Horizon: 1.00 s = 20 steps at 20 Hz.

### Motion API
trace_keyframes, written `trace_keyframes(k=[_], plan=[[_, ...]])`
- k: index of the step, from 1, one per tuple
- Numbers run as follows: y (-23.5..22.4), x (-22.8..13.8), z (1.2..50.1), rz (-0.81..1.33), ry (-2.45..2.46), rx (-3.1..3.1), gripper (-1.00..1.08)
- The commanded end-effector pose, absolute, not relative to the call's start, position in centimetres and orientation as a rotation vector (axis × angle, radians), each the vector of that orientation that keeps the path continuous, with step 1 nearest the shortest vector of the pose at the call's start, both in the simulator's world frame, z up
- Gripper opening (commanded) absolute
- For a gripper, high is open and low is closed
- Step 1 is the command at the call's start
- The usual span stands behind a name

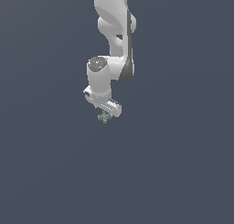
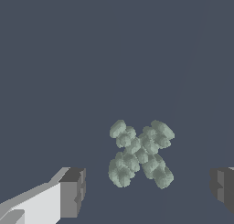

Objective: Pick up the object and move it to a goal position.

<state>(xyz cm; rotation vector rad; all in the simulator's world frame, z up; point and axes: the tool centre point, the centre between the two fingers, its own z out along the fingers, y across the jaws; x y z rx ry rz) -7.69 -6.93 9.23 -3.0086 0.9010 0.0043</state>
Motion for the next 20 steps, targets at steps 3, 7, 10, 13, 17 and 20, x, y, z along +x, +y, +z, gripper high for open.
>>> trace_keyframes(k=[3,7,10,13,17,20], plan=[[-7.2,-8.0,9.0,0.000,0.938,-2.998,1.00],[-7.1,-7.9,8.7,0.002,0.929,-3.001,1.00],[-7.2,-8.0,7.9,0.001,0.932,-3.000,1.00],[-7.2,-8.0,6.4,0.001,0.934,-3.000,1.00],[-7.2,-8.1,4.7,0.000,0.937,-2.999,1.00],[-7.2,-8.0,4.1,0.000,0.938,-2.999,1.00]])
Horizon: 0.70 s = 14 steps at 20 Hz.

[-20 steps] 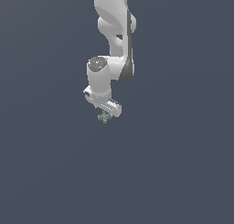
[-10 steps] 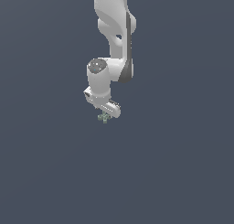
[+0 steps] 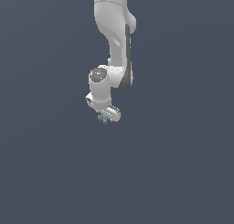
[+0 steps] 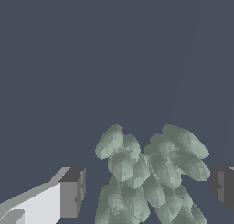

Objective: Pick up the object and move it to a goal position.

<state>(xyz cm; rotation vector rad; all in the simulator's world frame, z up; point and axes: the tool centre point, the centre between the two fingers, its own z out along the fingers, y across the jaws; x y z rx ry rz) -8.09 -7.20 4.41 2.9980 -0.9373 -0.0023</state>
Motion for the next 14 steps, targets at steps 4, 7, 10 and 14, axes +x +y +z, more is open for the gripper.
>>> trace_keyframes(k=[4,7,10,14], plan=[[-7.19,-8.02,3.99,0.000,-0.938,2.998,-1.00],[-7.19,-8.02,3.99,0.000,-0.938,2.998,-1.00],[-7.19,-8.02,3.99,0.000,-0.938,2.998,-1.00],[-7.17,-8.01,4.08,0.001,-0.938,2.999,-1.00]])
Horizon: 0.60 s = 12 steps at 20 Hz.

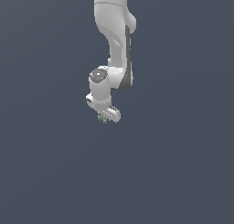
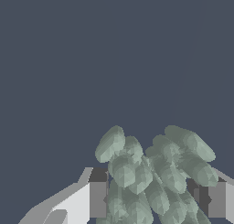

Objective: Pick up the object and move it to a goal position.

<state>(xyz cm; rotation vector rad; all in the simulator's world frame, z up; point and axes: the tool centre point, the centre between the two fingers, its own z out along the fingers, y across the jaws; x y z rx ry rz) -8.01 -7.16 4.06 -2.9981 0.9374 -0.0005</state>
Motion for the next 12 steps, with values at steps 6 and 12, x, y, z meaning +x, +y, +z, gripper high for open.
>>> trace_keyframes(k=[6,12], plan=[[-6.0,-8.4,5.0,-0.001,0.938,-2.998,-1.00],[-2.9,-9.5,7.2,-0.001,0.938,-2.998,-1.00]])
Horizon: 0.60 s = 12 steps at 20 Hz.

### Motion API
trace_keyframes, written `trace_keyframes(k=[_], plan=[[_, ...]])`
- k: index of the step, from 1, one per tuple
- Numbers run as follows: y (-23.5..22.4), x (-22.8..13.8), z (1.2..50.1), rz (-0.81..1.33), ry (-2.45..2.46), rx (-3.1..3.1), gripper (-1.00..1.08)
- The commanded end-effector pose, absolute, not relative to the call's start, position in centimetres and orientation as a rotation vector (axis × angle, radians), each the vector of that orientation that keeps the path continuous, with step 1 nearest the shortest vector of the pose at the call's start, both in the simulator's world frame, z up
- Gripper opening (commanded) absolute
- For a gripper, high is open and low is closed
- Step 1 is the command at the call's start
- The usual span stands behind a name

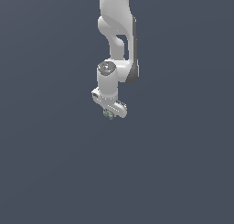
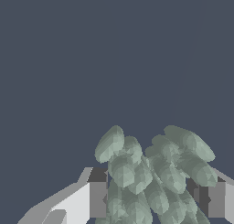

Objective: Pick up the object and move it to a goal position.

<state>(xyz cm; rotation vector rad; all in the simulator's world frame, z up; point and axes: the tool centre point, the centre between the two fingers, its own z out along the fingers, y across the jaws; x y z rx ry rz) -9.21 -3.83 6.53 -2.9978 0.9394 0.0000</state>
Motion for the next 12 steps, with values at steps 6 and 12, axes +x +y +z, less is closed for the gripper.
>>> trace_keyframes(k=[6,12], plan=[[-0.3,-10.3,9.1,0.000,0.938,-2.998,-1.00],[0.5,-10.4,9.7,0.000,0.938,-2.998,-1.00]])
